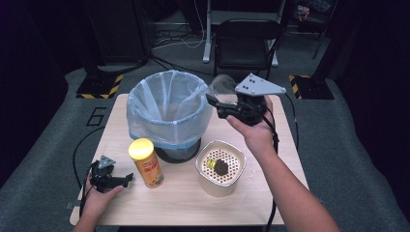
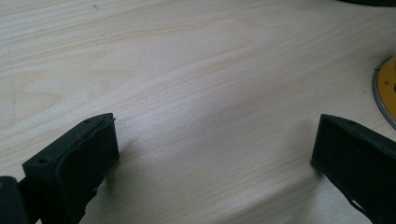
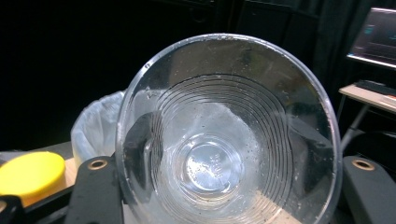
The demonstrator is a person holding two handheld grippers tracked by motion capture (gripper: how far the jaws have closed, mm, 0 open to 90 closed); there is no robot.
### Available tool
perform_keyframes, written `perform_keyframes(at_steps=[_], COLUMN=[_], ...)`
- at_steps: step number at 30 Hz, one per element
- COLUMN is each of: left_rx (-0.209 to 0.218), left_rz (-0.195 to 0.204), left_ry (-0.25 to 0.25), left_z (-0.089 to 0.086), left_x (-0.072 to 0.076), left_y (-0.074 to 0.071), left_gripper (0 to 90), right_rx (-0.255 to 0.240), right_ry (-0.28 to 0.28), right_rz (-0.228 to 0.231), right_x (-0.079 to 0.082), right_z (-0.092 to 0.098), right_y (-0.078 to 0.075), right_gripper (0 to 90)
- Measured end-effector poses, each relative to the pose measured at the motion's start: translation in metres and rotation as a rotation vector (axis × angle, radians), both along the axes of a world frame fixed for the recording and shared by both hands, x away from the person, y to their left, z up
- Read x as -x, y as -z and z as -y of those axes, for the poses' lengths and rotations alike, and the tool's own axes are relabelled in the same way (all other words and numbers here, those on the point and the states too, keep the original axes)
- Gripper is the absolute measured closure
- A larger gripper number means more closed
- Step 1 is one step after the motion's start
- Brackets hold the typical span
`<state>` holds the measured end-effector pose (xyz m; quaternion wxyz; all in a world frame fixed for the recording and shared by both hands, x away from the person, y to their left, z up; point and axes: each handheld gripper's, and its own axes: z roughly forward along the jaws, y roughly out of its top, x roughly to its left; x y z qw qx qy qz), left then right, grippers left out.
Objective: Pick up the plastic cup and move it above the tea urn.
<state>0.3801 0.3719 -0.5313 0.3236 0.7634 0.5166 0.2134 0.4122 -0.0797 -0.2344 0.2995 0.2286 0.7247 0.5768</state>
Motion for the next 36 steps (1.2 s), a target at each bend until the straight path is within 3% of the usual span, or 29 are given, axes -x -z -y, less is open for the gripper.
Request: perform_keyframes(at_steps=[2,3,6,8,9,12,15,17,19,21,26,29,32,36], left_rx=[0.004,-0.001,0.016,0.008,0.007,0.014,0.011,0.01,0.006,0.003,0.006,0.007,0.004,0.011], left_rz=[0.015,-0.001,0.001,0.006,0.021,0.024,0.022,0.025,0.026,0.002,0.0,0.009,0.009,0.0], left_ry=[-0.005,-0.001,-0.014,-0.012,-0.013,-0.019,-0.015,-0.014,-0.013,-0.006,-0.006,-0.01,-0.005,-0.004], left_z=[0.001,0.001,0.003,0.002,0.002,0.002,0.002,0.002,0.002,0.002,0.003,0.003,0.003,0.003], left_x=[0.001,0.002,0.002,0.002,0.002,0.002,0.002,0.001,0.001,0.003,0.006,0.006,0.006,0.005], left_y=[0.001,0.0,0.001,0.001,0.001,0.001,0.001,0.001,0.001,-0.001,-0.001,0.0,-0.001,-0.001], left_gripper=[0.5,0.5,0.6,0.7,1.6,4.1,3.8,3.7,3.6,3.6,3.7,3.8,3.9,4.0], right_rx=[0.009,0.005,-0.012,-0.028,-0.013,0.033,0.084,0.092,0.088,0.097,0.123,0.121,0.146,0.136], right_ry=[0.002,-0.005,-0.024,-0.061,-0.081,-0.085,-0.083,-0.087,-0.083,-0.075,-0.081,-0.08,-0.069,-0.074], right_rz=[-0.007,-0.015,-0.027,-0.056,-0.079,-0.134,-0.138,-0.145,-0.187,-0.205,-0.238,-0.272,-0.277,-0.26], right_x=[-0.007,-0.011,-0.019,-0.027,-0.034,-0.047,-0.059,-0.063,-0.07,-0.075,-0.085,-0.09,-0.086,-0.082], right_z=[-0.006,-0.009,-0.02,-0.031,-0.039,-0.06,-0.084,-0.092,-0.101,-0.109,-0.124,-0.131,-0.135,-0.128], right_y=[-0.006,-0.008,-0.017,-0.021,-0.021,-0.02,-0.015,-0.012,-0.007,-0.002,0.005,0.008,0.009,0.005], right_gripper=[35.5,35.4,35.4,35.2,35.1,34.7,34.4,34.0,33.7,33.7,30.1,10.5,10.9,11.2])
